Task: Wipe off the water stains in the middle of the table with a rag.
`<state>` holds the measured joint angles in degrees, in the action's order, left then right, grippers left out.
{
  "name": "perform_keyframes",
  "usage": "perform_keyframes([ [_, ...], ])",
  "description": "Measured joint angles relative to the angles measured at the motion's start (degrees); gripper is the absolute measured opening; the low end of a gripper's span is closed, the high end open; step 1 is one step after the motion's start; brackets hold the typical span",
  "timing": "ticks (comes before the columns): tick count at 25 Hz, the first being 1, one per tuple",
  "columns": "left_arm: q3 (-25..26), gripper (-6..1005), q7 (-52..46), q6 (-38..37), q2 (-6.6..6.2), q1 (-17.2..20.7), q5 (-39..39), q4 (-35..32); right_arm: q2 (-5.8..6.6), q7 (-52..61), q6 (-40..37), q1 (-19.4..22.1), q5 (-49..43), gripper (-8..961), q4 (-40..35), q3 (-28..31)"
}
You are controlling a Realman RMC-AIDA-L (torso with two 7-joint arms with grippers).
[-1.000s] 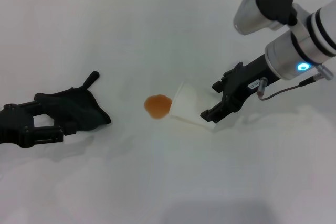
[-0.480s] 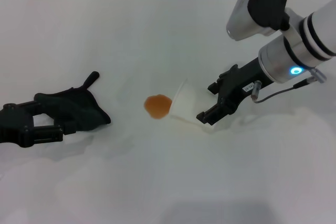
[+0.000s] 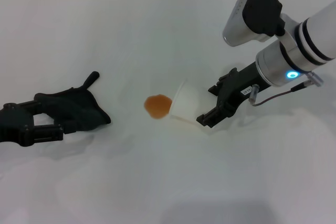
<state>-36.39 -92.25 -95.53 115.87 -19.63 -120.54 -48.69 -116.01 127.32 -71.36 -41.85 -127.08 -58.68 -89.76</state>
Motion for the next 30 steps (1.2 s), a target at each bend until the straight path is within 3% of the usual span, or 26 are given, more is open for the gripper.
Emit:
perform_keyframes([
  [26, 0.0, 880, -0.03, 0.09, -0.03, -0.15, 0.14, 0.0, 0.0, 0.03, 1.31, 0.01, 0.89, 854, 0.21, -1.75],
  [30, 0.0, 880, -0.04, 0.09, -0.03, -0.15, 0.14, 0.0, 0.0, 0.03, 1.33, 0.01, 1.07, 761, 0.17, -1.81],
])
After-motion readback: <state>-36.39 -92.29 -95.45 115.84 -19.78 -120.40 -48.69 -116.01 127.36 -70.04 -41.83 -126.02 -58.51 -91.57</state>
